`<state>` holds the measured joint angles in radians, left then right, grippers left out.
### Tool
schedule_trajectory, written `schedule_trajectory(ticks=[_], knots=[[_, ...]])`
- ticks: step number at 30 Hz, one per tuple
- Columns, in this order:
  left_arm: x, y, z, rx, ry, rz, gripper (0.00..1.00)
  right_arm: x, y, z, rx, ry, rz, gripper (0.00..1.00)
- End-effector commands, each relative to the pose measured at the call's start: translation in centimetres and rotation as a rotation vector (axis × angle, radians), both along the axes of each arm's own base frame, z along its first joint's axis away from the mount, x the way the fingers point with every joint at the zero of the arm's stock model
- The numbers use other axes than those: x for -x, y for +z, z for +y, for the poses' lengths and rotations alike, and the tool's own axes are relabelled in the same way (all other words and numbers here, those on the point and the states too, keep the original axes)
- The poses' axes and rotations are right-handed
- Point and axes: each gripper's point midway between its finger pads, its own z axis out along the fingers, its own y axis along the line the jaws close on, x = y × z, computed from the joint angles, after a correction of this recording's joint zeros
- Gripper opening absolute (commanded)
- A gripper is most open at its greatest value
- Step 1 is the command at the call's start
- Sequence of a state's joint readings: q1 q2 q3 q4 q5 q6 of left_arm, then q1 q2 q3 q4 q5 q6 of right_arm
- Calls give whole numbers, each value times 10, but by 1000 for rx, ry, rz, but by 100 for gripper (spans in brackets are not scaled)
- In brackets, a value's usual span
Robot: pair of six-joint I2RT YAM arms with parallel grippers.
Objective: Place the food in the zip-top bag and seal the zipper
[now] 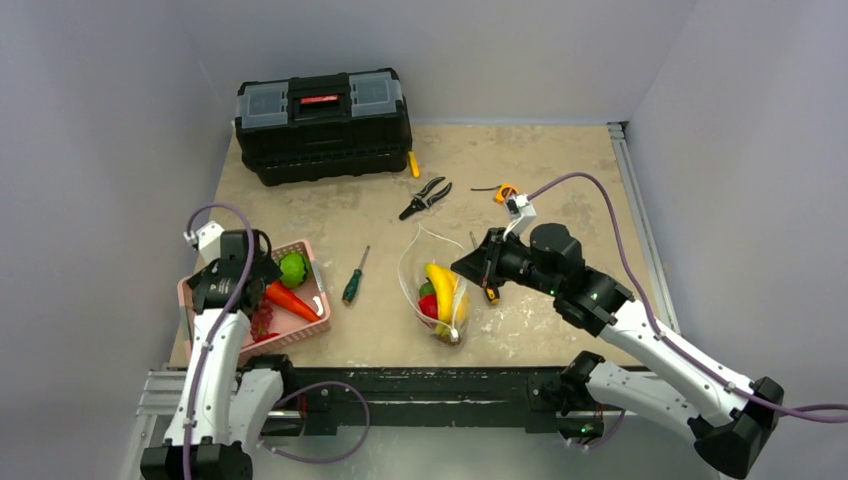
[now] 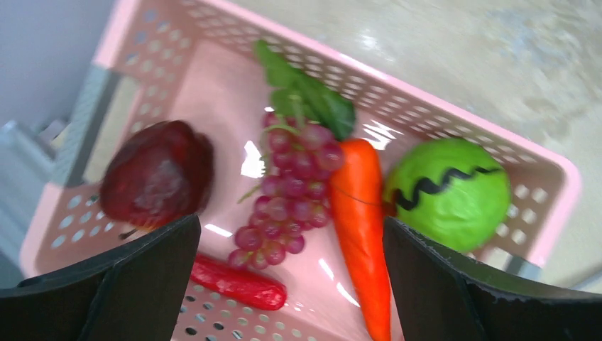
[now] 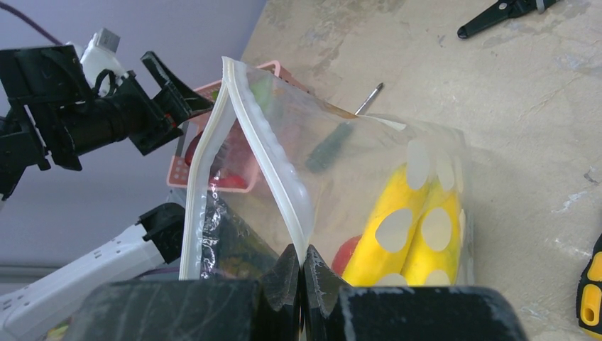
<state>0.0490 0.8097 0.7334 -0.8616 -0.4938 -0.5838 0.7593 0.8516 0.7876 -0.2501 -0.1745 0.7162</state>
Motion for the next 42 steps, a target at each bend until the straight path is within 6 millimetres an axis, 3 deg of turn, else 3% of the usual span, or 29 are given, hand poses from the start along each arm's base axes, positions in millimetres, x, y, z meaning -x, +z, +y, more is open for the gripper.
schedule_trajectory(ticks=[1, 5, 9, 17, 20, 27, 39, 42], knots=[[33, 5, 40, -84, 334, -90, 100, -4, 22, 6, -34, 19, -59, 0], [37, 1, 51, -110, 399, -100, 92, -4, 22, 11, -34, 42, -61, 0], [46, -3, 60, -127, 489, -37, 98, -2, 21, 14, -42, 62, -68, 0], [53, -23, 78, -42, 685, -9, 100, 4, 25, 13, -52, 88, -85, 0], [50, -34, 76, 7, 726, 10, 100, 6, 27, 11, -57, 91, -93, 0], [66, -62, 79, 146, 918, -3, 100, 8, 26, 9, -68, 89, -100, 0], [72, -87, 78, 294, 1074, 7, 100, 3, 22, 14, -55, 88, -84, 0], [71, -87, 78, 300, 1081, -4, 93, 3, 21, 15, -56, 87, -75, 0]])
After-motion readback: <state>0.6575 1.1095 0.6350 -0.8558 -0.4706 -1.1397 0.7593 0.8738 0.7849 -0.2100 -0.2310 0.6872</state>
